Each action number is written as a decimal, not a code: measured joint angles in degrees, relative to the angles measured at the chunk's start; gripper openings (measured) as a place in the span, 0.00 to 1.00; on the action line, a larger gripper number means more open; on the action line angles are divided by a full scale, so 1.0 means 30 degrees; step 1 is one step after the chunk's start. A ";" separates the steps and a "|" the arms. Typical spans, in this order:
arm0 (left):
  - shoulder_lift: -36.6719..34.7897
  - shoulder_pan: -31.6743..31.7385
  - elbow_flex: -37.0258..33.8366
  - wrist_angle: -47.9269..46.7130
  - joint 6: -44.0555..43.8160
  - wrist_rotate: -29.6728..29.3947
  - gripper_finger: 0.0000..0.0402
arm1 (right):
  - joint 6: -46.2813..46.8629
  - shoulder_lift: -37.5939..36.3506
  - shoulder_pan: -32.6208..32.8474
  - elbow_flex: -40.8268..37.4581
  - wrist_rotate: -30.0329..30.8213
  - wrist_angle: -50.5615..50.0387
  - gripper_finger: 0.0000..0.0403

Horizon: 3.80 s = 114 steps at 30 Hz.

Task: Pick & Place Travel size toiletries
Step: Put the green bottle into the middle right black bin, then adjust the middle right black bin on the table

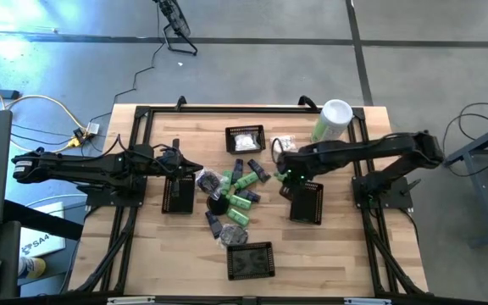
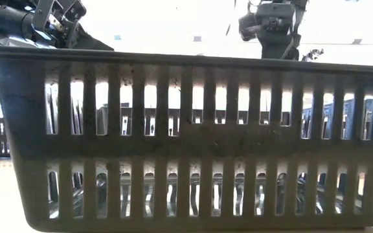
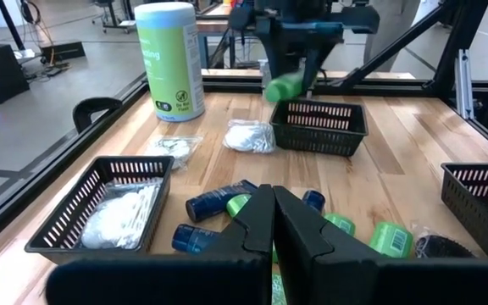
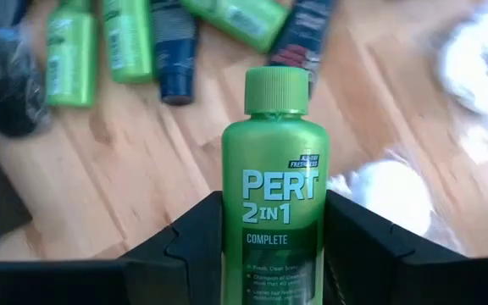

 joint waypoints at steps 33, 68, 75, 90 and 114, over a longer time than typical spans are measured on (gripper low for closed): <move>0.0000 -0.0006 0.0000 -0.0068 0.0080 0.0005 0.00 | 1.3936 -0.1104 0.5015 -0.4478 0.2630 -0.0247 0.43; 0.0007 0.0001 0.0000 -0.0068 0.0073 -0.0001 0.00 | 1.5053 -0.1090 0.5688 -0.6511 0.2070 0.1988 0.43; 0.0003 -0.0002 0.0000 -0.0068 0.0073 0.0003 0.00 | 1.4559 -0.1090 0.5681 -0.6511 0.2128 0.1976 0.46; 0.0000 -0.0006 0.0000 -0.0061 0.0073 0.0006 0.00 | 1.3953 -0.1090 0.5630 -0.6510 0.2063 0.1983 0.54; 0.0004 -0.0003 0.0000 -0.0010 0.0007 0.0003 0.00 | 1.4491 -0.2983 0.5664 -0.5935 0.3795 -0.3511 0.01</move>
